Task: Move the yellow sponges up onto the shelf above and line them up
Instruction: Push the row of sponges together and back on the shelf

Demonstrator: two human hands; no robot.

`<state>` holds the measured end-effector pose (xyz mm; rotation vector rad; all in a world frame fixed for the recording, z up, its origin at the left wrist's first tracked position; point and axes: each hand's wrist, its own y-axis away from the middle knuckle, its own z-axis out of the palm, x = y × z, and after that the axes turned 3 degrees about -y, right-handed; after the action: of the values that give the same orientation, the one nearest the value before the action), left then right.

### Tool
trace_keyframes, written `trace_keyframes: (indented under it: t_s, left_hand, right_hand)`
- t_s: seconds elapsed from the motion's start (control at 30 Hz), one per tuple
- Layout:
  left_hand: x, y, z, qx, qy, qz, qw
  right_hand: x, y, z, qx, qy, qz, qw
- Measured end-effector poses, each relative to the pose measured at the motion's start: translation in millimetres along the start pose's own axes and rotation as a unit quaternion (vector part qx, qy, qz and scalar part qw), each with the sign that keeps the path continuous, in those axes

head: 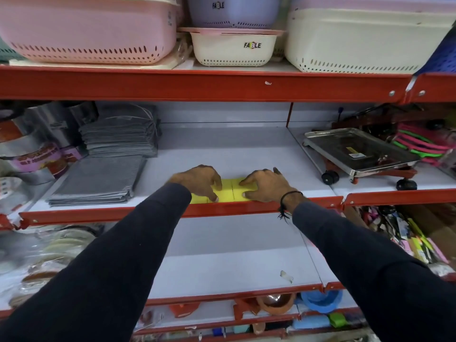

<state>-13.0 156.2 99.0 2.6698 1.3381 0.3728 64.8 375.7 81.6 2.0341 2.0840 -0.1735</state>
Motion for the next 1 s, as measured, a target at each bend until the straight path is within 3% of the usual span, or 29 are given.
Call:
trace_keyframes:
  t_s: [0.3, 0.47, 0.63, 1.0]
  left_hand:
    - [3, 0, 2, 0.009, 0.009, -0.008, 1.0]
    - [1, 2, 2, 0.003, 0.015, -0.009, 1.0]
    - [4, 3, -2, -0.008, 0.017, -0.009, 1.0]
    - [5, 3, -2, -0.019, 0.016, -0.022, 0.999]
  right_hand:
    - [-6, 4, -4, -0.001, -0.002, 0.004, 1.0]
    - [18, 6, -33, 0.012, -0.059, 0.034, 0.998]
    - [49, 9, -28, -0.017, -0.008, 0.084, 0.996]
    - [37, 6, -18, -0.018, -0.008, 0.062, 0.998]
